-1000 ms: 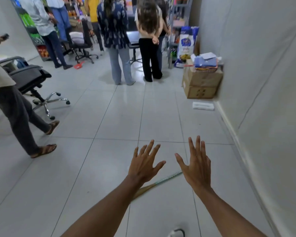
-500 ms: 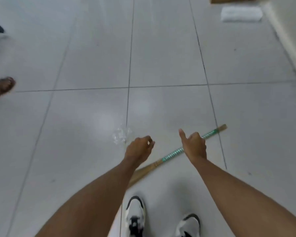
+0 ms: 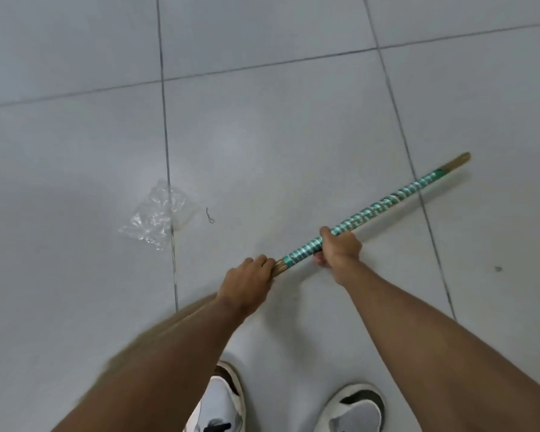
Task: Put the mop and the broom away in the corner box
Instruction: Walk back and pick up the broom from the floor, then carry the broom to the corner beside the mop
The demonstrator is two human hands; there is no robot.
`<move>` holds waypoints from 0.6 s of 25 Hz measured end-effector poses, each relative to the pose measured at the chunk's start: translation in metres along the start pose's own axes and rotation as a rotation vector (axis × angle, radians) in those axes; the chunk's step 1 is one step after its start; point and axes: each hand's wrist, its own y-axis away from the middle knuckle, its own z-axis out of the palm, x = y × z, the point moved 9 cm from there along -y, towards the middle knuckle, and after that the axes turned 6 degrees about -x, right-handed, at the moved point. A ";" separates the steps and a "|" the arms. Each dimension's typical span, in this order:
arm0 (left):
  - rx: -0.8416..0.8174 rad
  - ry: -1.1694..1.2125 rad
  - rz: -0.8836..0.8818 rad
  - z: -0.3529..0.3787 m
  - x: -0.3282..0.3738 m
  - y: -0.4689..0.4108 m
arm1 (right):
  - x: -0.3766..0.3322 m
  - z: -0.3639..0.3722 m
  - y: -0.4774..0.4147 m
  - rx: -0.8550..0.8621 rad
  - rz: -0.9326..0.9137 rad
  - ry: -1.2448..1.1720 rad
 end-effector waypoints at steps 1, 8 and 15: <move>0.024 -0.024 0.020 -0.032 0.016 0.012 | -0.013 -0.025 0.019 0.018 0.008 -0.053; 0.124 -0.317 0.420 -0.335 0.232 0.167 | -0.144 -0.306 0.267 0.260 -0.030 -0.486; 0.273 -0.564 0.940 -0.530 0.563 0.456 | -0.130 -0.649 0.617 0.606 -0.110 -0.902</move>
